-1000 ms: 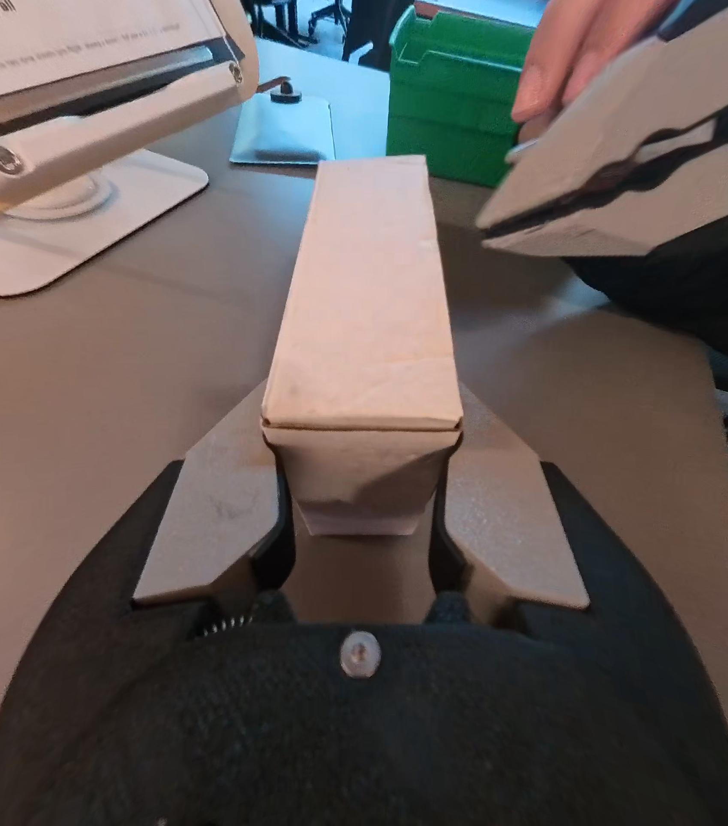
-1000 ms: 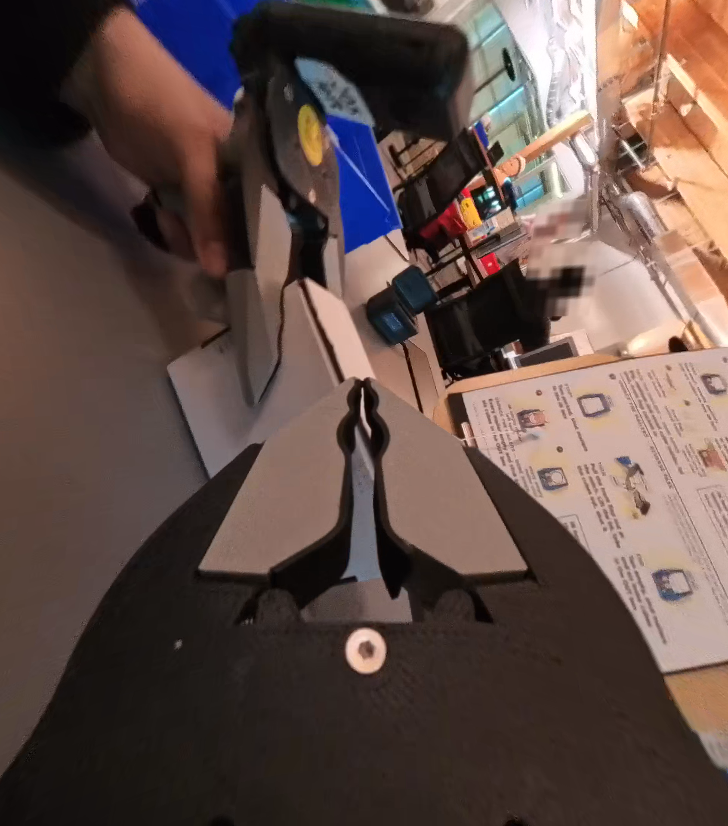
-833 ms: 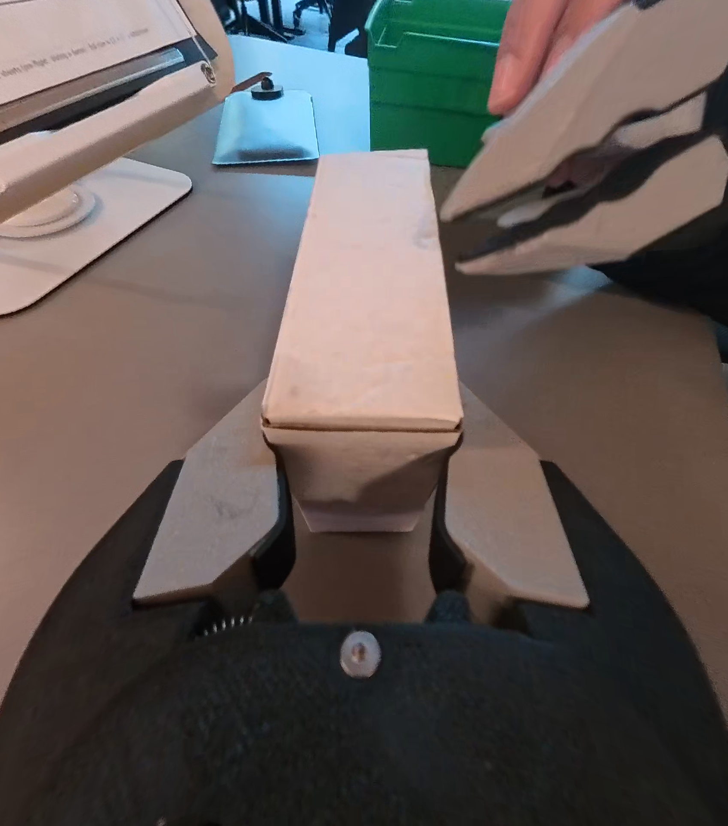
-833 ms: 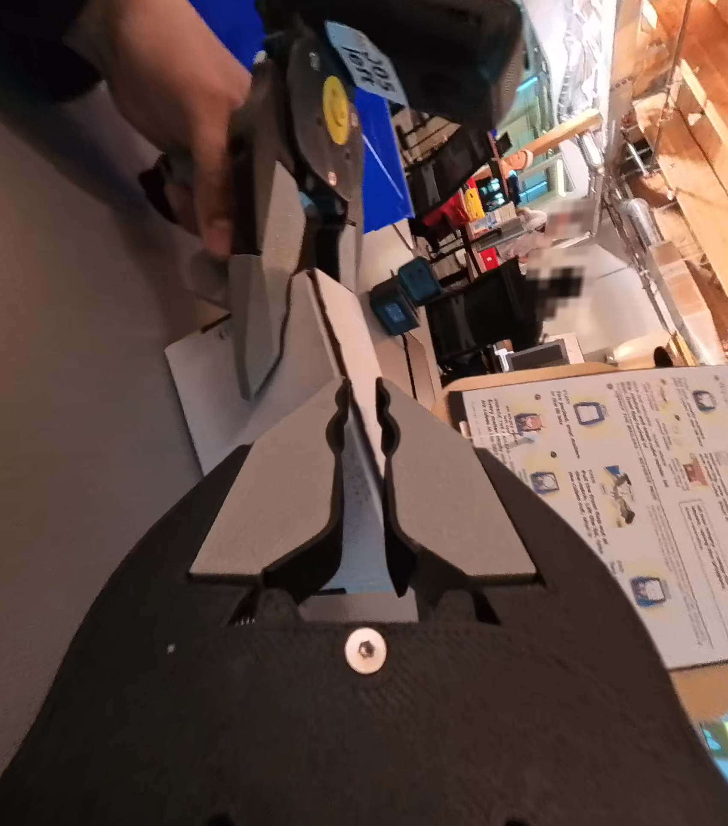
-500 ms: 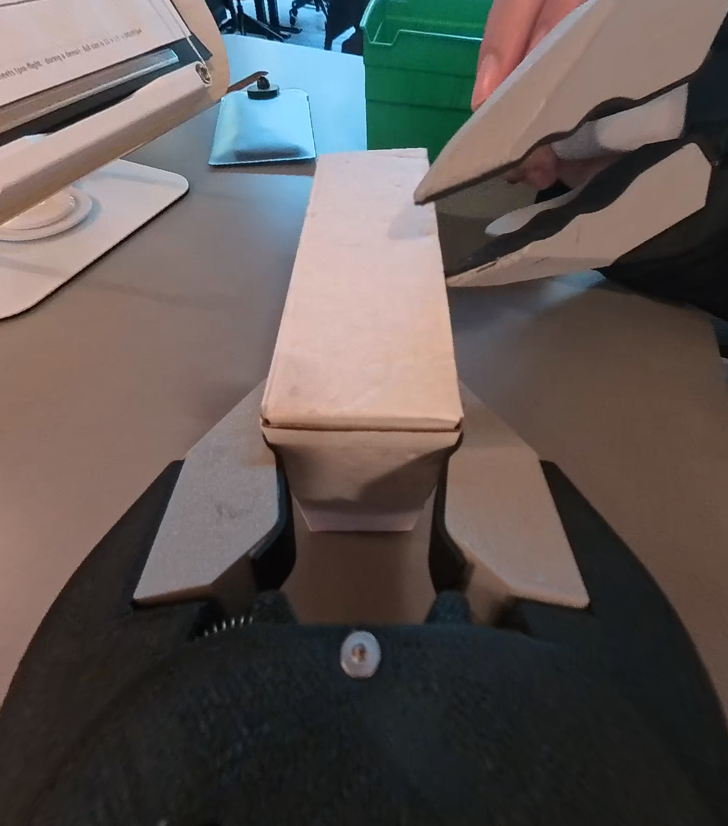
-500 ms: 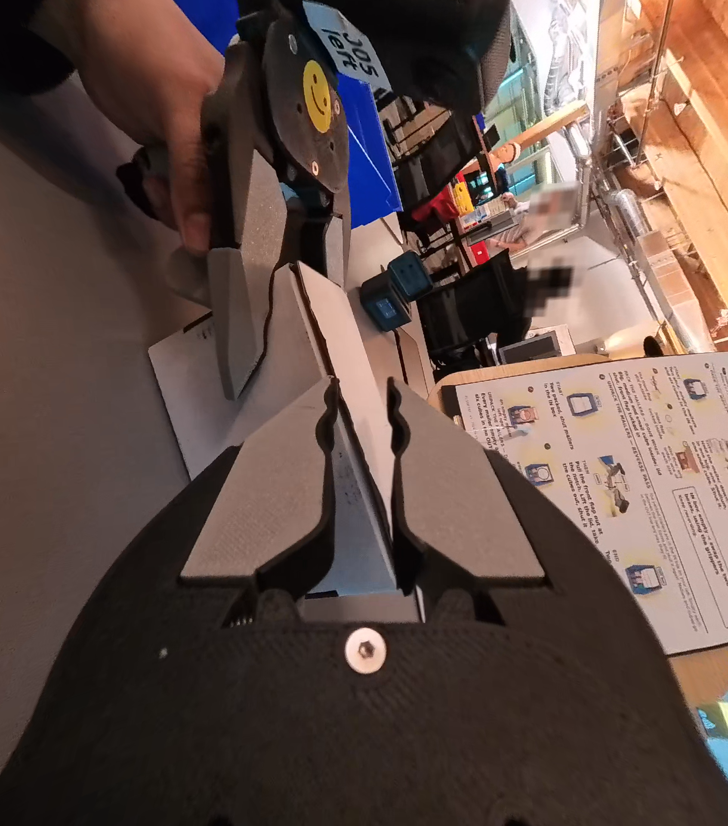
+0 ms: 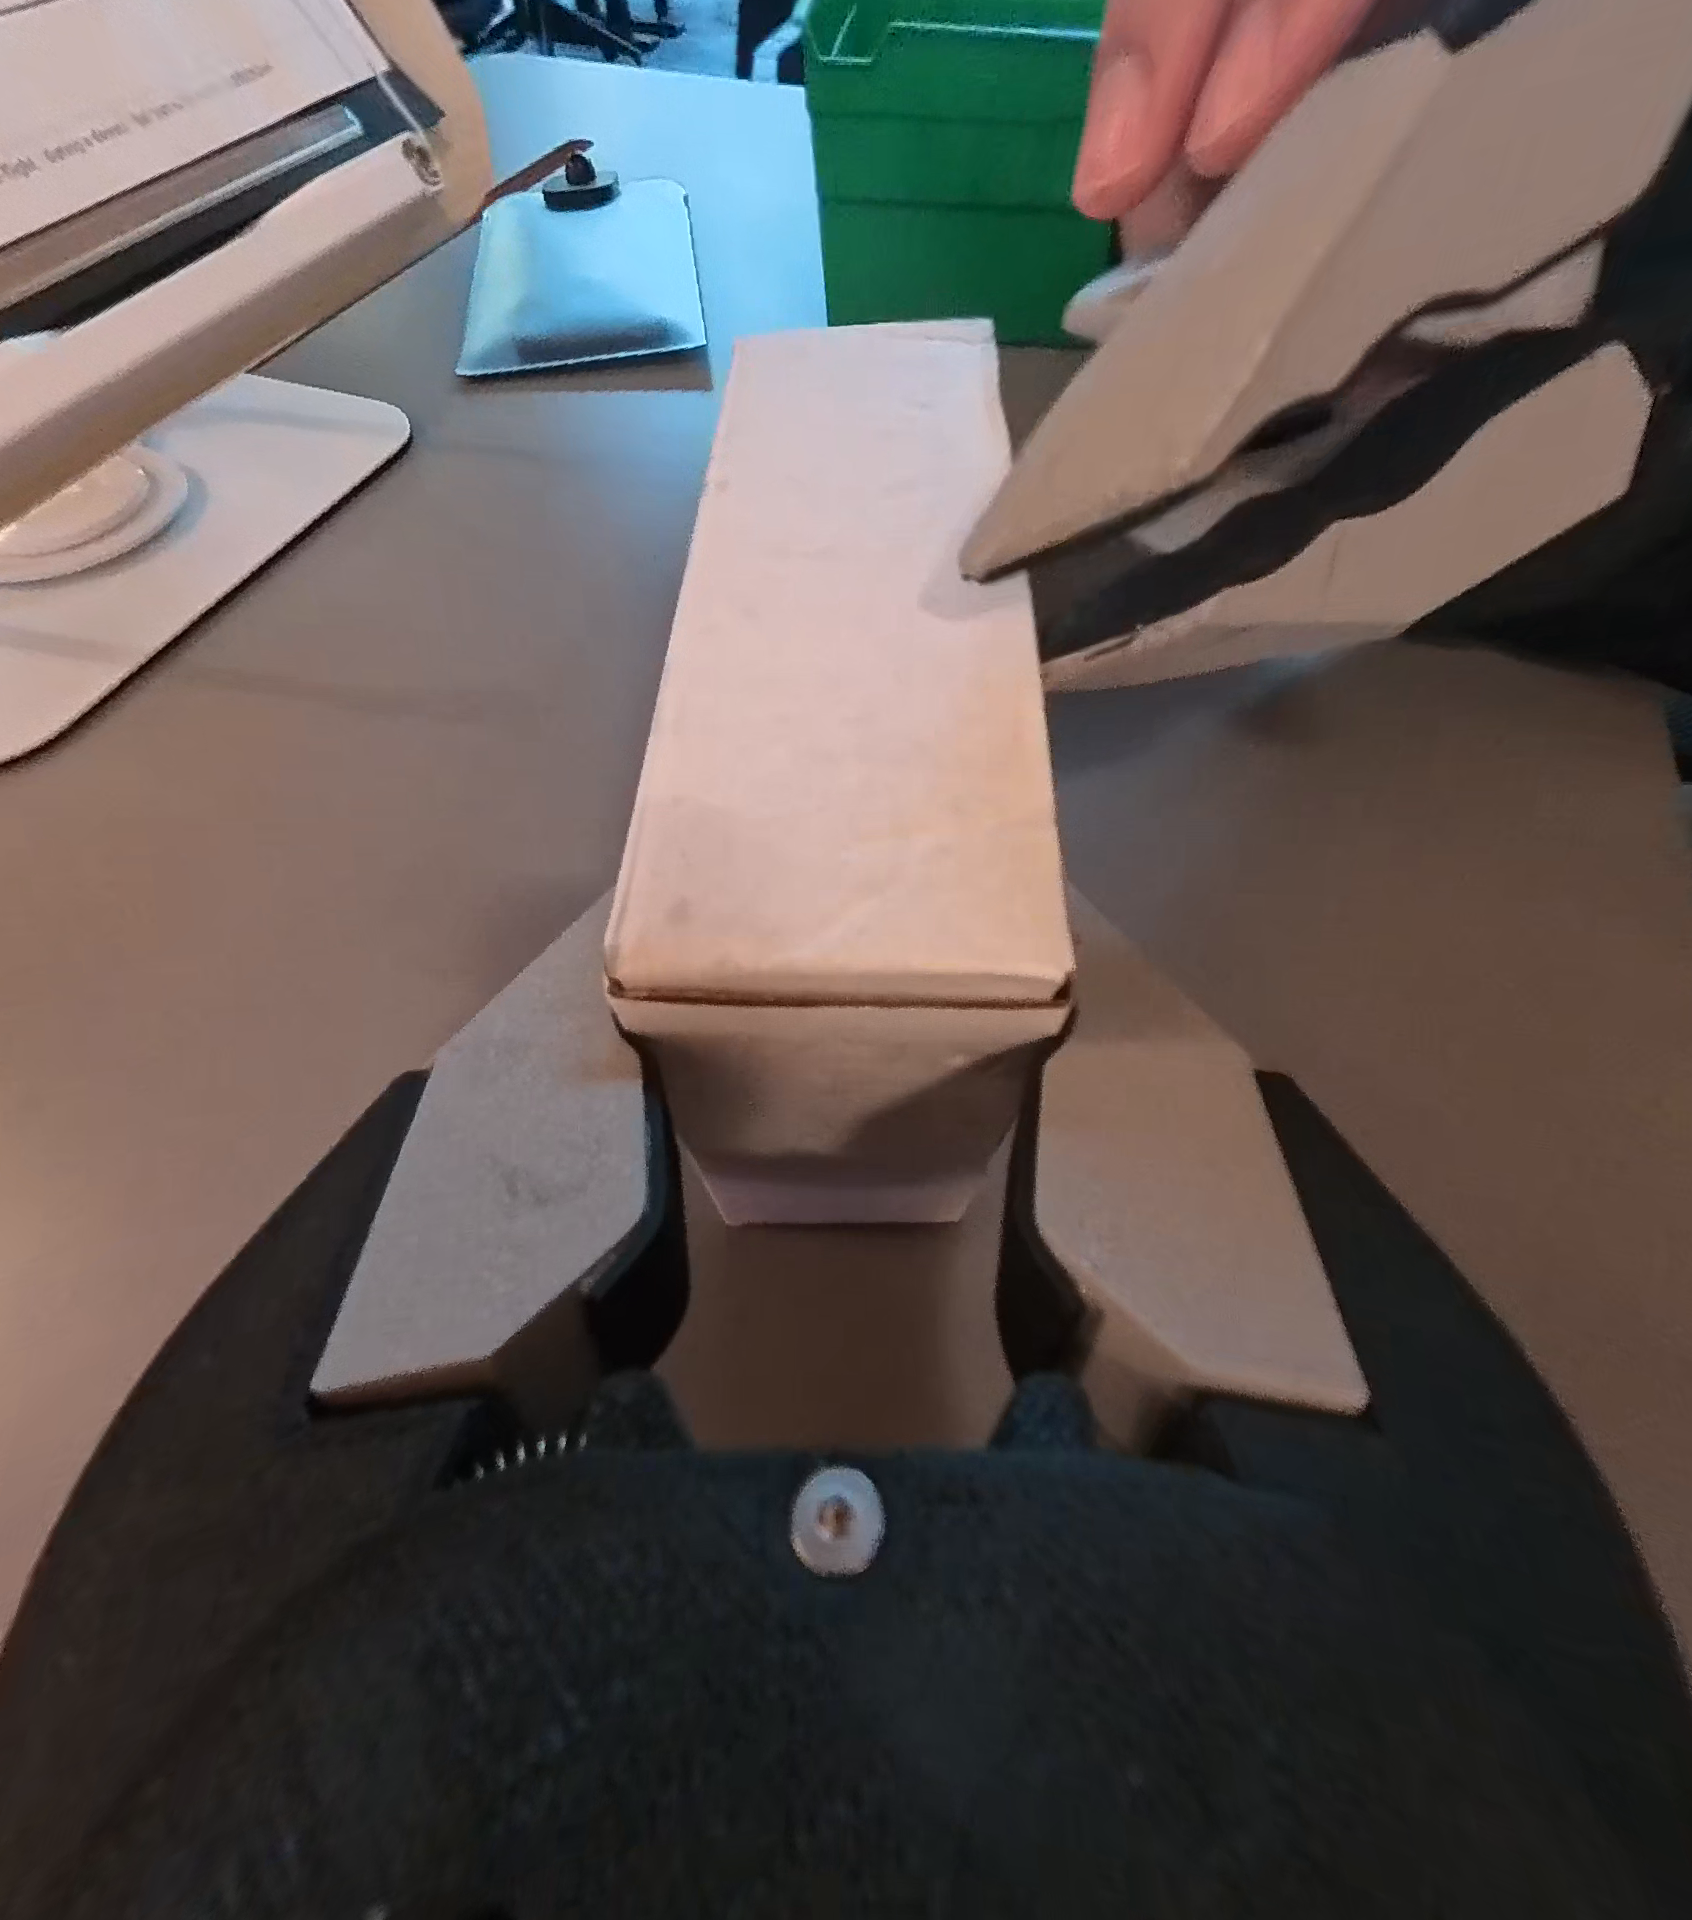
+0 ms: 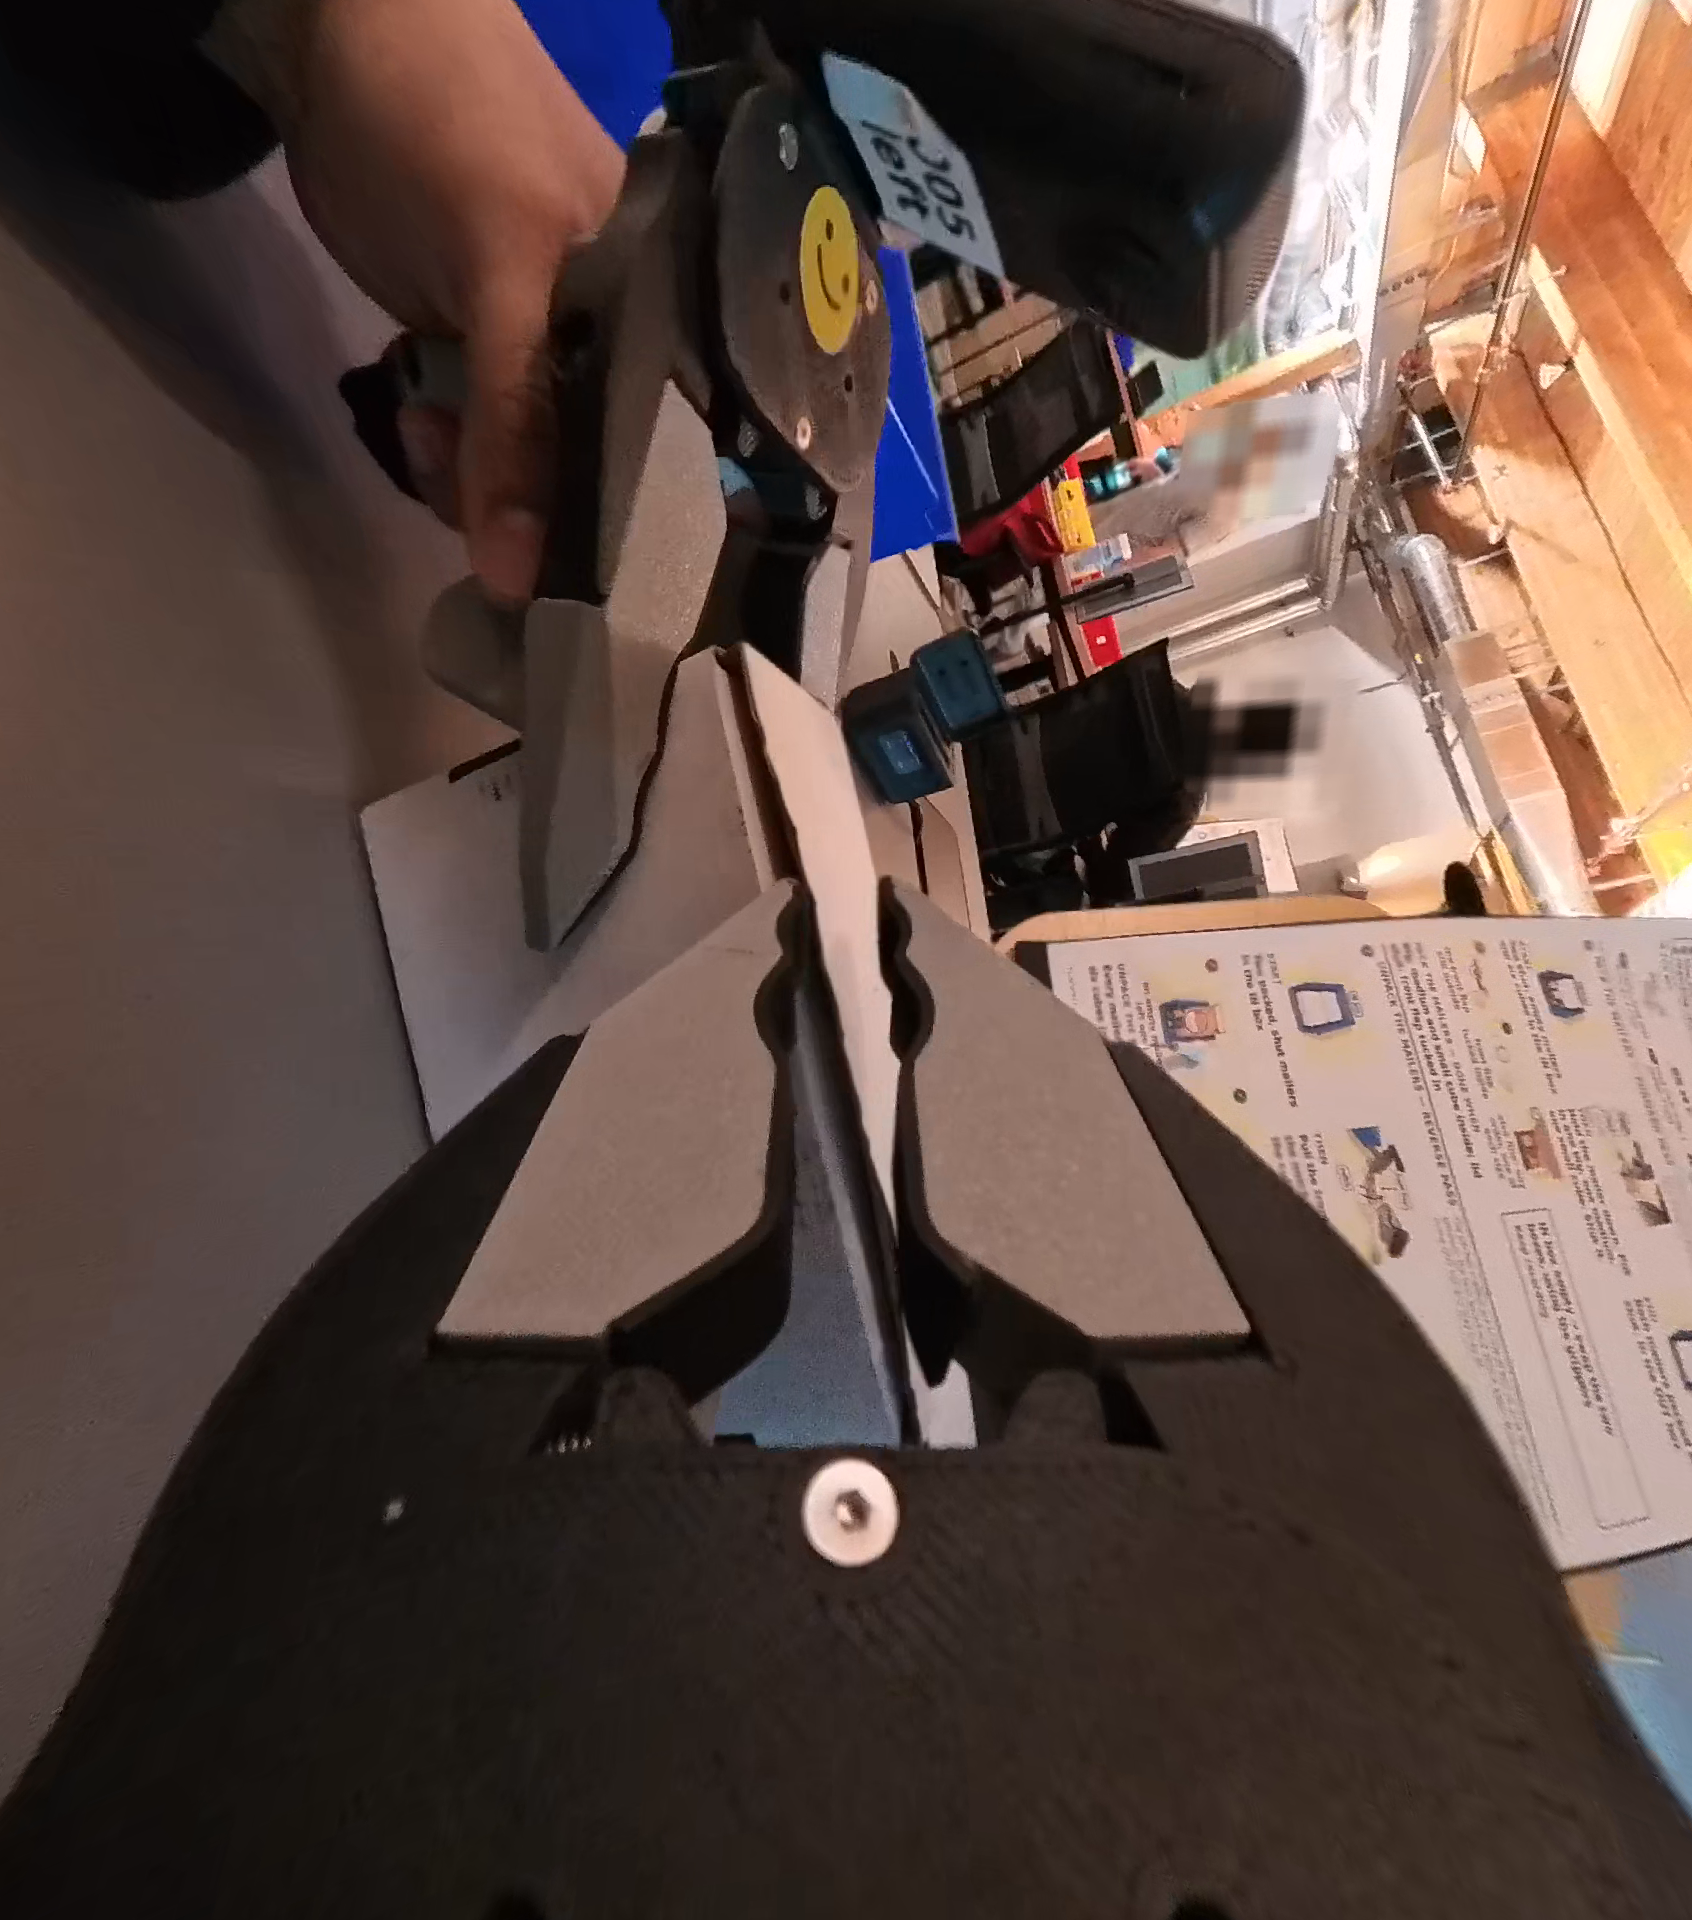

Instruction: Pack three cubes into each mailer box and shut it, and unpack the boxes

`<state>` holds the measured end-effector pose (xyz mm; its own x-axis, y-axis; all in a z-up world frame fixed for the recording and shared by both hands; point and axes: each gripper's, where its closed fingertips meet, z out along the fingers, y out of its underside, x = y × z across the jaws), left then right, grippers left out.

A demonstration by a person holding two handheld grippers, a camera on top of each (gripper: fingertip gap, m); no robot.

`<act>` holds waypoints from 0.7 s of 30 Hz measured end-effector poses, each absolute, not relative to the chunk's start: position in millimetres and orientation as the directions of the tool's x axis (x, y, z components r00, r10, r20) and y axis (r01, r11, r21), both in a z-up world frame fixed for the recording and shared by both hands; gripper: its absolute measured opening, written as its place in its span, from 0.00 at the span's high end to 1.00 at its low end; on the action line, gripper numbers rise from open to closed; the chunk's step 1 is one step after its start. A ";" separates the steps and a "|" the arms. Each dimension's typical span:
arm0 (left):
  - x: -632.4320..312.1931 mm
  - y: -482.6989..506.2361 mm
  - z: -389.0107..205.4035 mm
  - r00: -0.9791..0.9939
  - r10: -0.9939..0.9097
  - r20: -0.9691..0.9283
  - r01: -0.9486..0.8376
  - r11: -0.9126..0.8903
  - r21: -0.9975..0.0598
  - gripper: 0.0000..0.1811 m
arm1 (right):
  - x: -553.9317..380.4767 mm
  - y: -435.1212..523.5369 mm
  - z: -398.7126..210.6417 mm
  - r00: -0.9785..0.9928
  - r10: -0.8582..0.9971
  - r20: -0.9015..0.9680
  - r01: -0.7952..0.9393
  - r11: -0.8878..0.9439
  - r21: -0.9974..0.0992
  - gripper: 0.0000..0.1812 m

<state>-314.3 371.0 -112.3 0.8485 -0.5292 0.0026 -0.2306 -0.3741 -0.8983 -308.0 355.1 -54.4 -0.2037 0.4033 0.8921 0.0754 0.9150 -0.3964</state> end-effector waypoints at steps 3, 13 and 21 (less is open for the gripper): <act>-312.6 370.1 -112.1 0.844 -0.535 -0.030 -0.261 -0.362 -0.895 0.61 | -306.3 353.1 -54.8 -0.222 0.424 0.878 0.055 0.905 -0.423 0.96; -318.1 370.2 -112.6 0.858 -0.513 -0.025 -0.253 -0.382 -0.889 0.61 | -319.4 354.4 -54.6 -0.129 0.375 0.918 0.096 0.926 -0.365 1.00; -323.4 369.7 -110.4 0.832 -0.507 -0.225 -0.410 -0.288 -0.866 0.61 | -324.2 358.5 -20.8 0.052 0.451 0.891 0.083 0.887 -0.454 0.97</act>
